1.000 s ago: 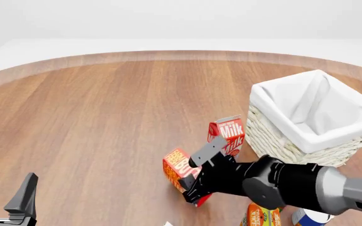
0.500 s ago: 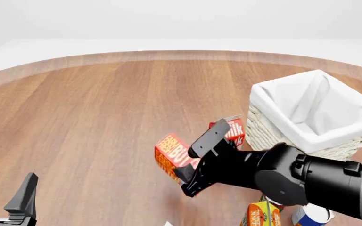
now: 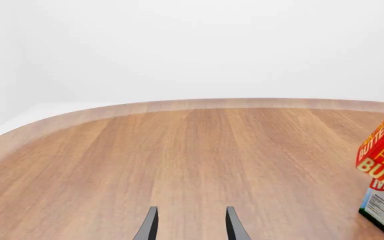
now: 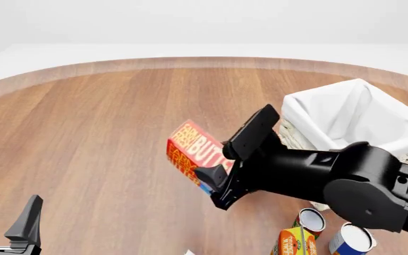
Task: Pick up the cream cheese box and the butter, and put them in the basket.
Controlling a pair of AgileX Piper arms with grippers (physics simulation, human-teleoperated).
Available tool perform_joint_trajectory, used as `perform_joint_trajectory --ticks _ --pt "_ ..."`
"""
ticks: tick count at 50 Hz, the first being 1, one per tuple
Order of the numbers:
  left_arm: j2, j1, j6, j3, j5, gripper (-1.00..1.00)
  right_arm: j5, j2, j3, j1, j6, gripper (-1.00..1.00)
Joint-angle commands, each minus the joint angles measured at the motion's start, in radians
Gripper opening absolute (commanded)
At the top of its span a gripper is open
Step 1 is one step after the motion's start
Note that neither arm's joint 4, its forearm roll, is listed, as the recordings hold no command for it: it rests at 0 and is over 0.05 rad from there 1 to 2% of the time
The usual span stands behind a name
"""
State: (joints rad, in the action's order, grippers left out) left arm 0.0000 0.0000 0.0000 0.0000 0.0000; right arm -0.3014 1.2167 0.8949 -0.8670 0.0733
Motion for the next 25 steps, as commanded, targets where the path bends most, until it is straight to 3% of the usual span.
perform_joint_trajectory --ticks 1,13,25 --pt "0.000 0.000 0.000 0.000 0.000 1.00 -0.019 -0.072 0.053 0.010 -0.001 -1.00" --pt "0.000 0.000 0.000 0.000 0.000 1.00 -0.055 -0.148 0.113 0.044 0.023 -1.00" --pt "0.000 0.000 0.000 0.000 0.000 1.00 -0.078 -0.203 0.146 0.144 0.011 -1.00"
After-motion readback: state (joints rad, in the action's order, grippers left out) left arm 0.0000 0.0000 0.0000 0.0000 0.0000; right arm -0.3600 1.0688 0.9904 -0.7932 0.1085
